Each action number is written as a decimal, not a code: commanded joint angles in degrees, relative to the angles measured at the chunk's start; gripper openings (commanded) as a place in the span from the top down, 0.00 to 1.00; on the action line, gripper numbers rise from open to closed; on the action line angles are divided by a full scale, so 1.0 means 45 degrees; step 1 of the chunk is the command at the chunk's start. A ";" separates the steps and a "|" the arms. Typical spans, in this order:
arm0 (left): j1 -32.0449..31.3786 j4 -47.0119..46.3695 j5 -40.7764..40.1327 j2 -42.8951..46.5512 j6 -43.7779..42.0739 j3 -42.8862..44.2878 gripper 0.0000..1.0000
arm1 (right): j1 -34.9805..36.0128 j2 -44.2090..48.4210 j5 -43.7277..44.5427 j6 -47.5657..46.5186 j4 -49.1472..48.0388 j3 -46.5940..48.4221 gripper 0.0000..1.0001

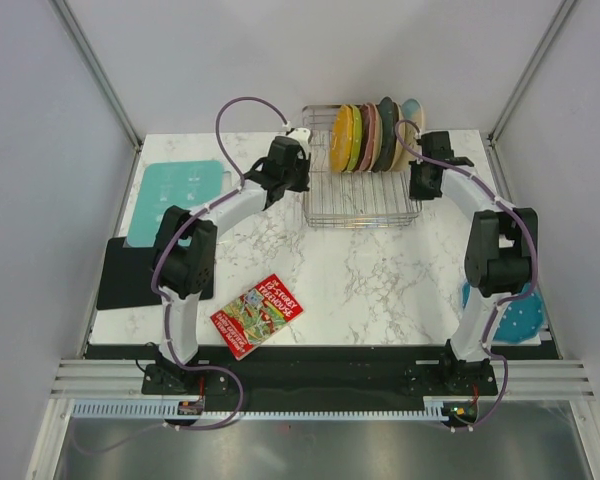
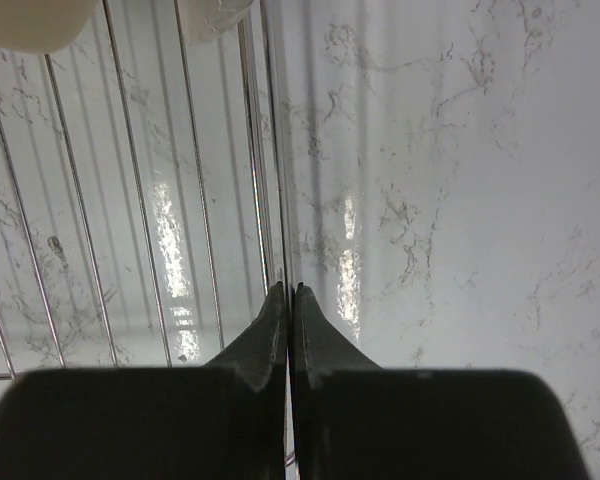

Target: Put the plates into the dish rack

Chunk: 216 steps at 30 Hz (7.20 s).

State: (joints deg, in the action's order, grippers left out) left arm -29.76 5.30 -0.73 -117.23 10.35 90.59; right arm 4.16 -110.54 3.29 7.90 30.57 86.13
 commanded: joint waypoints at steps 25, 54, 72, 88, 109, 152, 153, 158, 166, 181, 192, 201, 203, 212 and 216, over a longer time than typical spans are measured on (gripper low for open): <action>-0.1746 0.1517 0.0033 0.8940 0.0705 -0.6982 0.16 | -0.1530 0.9816 0.1497 -0.4326 0.1543 -0.5191 0.20; -0.1454 0.0482 0.1549 1.0856 0.2094 -1.0325 0.27 | -0.4109 0.9956 -0.1644 -1.3452 0.0784 -1.2889 1.00; -0.0790 -0.0357 0.1608 1.0504 0.3091 -1.1556 0.21 | 0.0400 0.7926 -0.4929 -1.2831 0.2408 -0.9746 0.96; 0.0187 -0.0006 0.1764 1.0874 0.3305 -1.2004 0.18 | 0.6707 0.3786 -0.5867 -0.9183 -0.0365 -0.6351 0.94; -0.0143 -0.3072 0.5826 0.5608 0.5454 -1.0074 0.27 | 0.2050 0.8743 -0.5101 -0.0081 0.0938 -0.7144 0.43; -0.1551 -0.4909 0.8405 0.1969 0.6450 -0.8725 0.97 | -0.1258 0.2435 -1.2703 -0.2029 0.0180 -0.9726 0.47; -0.1609 -0.4889 0.8444 0.1950 0.6450 -0.8608 0.97 | -0.1238 0.2571 -1.2781 -0.2087 0.0161 -0.9706 0.47; -0.1922 -0.4791 0.8484 0.1969 0.6313 -0.8548 0.97 | -0.1023 0.3743 -1.3095 -0.0411 -0.1633 -0.9881 0.47; -0.2078 -0.4031 0.8113 0.2710 0.5906 -0.8939 0.89 | -0.1023 0.5225 -1.2821 0.0060 -0.1851 -1.0175 0.88; 0.1279 0.1884 0.4753 0.9189 0.0030 -0.8978 0.36 | 0.0576 0.8313 -1.1827 -0.2557 0.3362 -0.6095 1.00; 0.2003 0.1576 0.1747 1.0992 0.0083 -0.9310 0.20 | 0.3313 0.6915 -0.7941 -0.0468 0.1978 0.0542 1.00; 0.2335 0.1440 0.0260 1.1577 -0.0524 -0.9621 0.11 | 0.3741 0.1913 -0.1605 0.0703 0.0317 0.7787 1.00; 0.2355 0.1420 0.0591 1.1734 -0.0328 -0.9876 0.11 | 0.4189 0.0802 0.0041 0.0725 0.0143 0.9294 1.00; 0.2550 0.1342 0.0769 1.2203 -0.0269 -1.0443 0.12 | 0.5733 -0.1779 0.7858 0.0492 -0.1516 1.1016 1.00; 0.2589 0.1283 0.0905 1.2145 -0.0210 -1.0501 0.12 | 0.5950 -0.2426 0.9112 0.0003 -0.2046 1.1348 1.00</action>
State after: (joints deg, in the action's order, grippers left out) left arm -18.48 13.19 3.09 -63.59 9.91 43.64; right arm 29.91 -122.19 31.66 9.06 35.22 130.74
